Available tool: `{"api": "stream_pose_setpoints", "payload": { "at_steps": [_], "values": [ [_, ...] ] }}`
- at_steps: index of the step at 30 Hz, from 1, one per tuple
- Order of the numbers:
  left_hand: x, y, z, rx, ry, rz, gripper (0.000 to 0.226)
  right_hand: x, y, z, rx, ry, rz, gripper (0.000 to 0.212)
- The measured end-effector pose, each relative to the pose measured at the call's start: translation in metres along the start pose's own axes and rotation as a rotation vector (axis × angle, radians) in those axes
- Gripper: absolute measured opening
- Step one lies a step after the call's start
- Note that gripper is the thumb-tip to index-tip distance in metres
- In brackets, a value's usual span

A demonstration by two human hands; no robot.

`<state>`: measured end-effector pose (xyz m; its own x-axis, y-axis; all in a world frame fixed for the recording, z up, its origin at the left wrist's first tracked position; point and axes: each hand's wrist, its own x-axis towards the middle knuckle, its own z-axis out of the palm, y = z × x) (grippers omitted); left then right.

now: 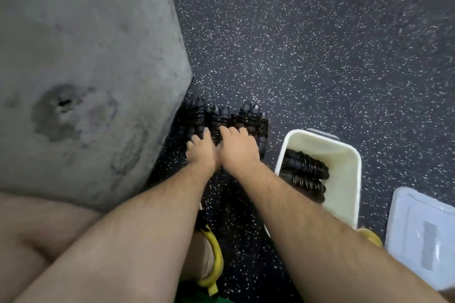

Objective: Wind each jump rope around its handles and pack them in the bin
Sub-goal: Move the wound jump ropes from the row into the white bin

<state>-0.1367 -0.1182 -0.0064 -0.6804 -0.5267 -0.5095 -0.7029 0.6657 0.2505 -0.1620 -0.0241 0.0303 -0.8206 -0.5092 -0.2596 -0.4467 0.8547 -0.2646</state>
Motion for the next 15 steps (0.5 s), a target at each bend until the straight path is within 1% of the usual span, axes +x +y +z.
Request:
{"api": "stream_pose_setpoints", "payload": {
  "at_steps": [3,5,7,9,12,15],
  "values": [
    [0.005,0.000,0.009,-0.280,-0.041,-0.062,0.062,0.001,-0.001,0.007,0.025,-0.035,0.019,0.047],
    [0.005,0.000,0.013,-0.424,-0.044,-0.106,0.067,-0.003,0.003,0.008,0.040,-0.043,0.038,0.046],
    [0.003,0.001,0.016,-0.545,-0.012,-0.170,0.068,-0.008,0.009,0.009,0.061,-0.037,0.050,0.044],
    [-0.001,0.004,0.015,-0.679,0.044,-0.244,0.057,-0.012,0.015,0.010,0.077,-0.037,0.063,0.040],
    [-0.006,0.009,0.011,-0.720,0.090,-0.252,0.042,-0.019,0.025,0.007,0.065,-0.012,0.074,0.036],
    [-0.016,0.012,0.000,-0.690,0.193,-0.188,0.029,-0.025,0.028,-0.005,0.045,0.024,0.049,0.043]
  ]
}}
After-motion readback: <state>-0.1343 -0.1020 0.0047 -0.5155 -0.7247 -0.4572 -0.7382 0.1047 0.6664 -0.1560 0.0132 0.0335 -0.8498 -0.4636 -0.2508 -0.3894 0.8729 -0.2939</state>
